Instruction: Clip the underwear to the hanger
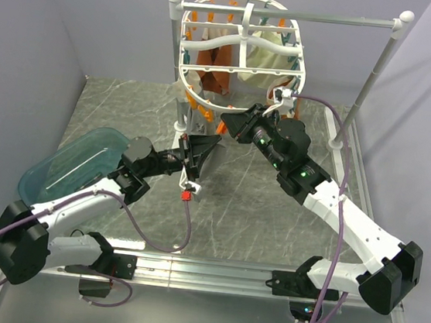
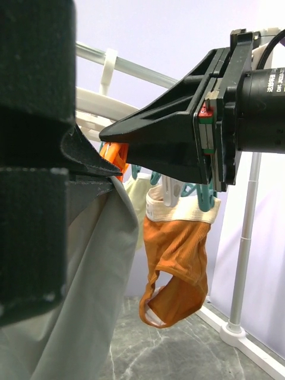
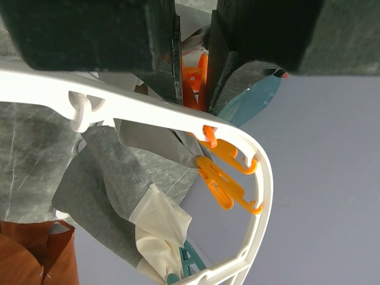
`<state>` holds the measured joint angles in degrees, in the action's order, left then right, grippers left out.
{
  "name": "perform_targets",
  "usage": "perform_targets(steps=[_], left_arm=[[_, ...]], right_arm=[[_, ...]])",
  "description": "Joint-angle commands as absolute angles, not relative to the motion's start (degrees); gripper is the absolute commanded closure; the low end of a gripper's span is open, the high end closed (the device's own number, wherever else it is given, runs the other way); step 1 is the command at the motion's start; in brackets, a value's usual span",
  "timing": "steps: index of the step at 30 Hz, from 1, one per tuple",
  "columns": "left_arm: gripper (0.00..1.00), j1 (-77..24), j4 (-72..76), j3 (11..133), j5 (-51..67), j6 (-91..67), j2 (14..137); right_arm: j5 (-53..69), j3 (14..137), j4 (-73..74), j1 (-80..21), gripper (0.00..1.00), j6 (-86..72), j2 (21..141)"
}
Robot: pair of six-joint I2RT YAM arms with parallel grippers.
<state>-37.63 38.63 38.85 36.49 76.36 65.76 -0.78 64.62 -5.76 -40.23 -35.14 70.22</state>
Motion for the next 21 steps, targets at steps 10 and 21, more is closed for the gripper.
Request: perform_targets(steps=[10, 21], left_arm=[[1.0, -38.3, 43.5, 41.3, 34.0, 78.7, 67.8], [1.0, -38.2, 44.4, 41.7, 32.3, 80.3, 67.9]], right_arm=[[3.9, 63.5, 4.0, -40.8, 1.0, -37.0, 71.6], [1.9, 63.5, 6.2, -40.8, 1.0, -34.5, 71.7]])
